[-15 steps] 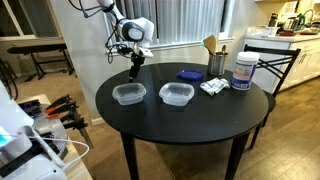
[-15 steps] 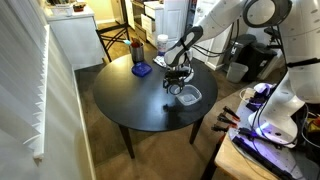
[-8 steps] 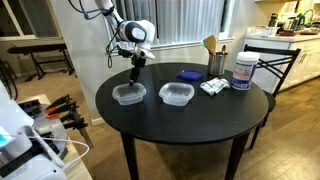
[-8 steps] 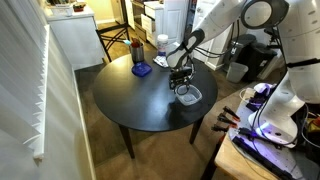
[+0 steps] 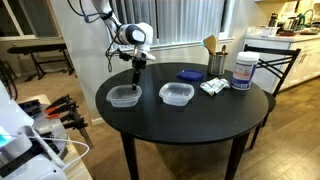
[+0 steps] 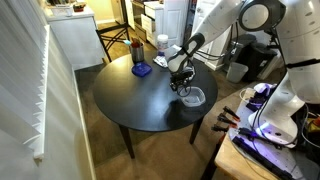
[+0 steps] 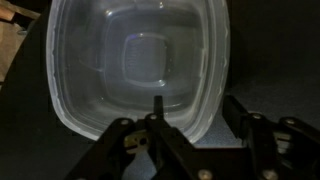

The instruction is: Put the bowl into the other bowl

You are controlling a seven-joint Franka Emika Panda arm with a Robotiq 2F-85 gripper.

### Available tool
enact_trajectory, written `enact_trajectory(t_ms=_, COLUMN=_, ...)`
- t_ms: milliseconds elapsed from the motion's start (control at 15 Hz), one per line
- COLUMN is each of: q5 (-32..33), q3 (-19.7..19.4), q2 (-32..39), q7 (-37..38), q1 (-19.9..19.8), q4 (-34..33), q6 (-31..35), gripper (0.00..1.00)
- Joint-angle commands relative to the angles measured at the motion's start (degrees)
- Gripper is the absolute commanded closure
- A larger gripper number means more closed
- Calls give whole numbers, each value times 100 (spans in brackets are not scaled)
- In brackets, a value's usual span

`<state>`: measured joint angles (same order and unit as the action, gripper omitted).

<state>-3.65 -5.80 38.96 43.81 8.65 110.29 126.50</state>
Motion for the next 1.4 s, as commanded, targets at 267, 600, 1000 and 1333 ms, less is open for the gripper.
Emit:
enact_trajectory(t_ms=267, q5=292, q3=-40, q2=7, q7=40, q1=163, q4=11, q6=79, gripper=91)
enact_trajectory(t_ms=600, q5=394, q3=-56, q2=-95, q7=48, q1=199, q4=44, q6=83, gripper=98)
enact_trajectory(t_ms=1000, q5=446, q3=-136, q2=-857, q7=-33, q1=70, q4=373, q6=116, gripper=96)
enact_trajectory(t_ms=1333, q5=277, q3=-200, q2=-1641, q7=-99, q1=-263, q4=462, q6=-10, gripper=96)
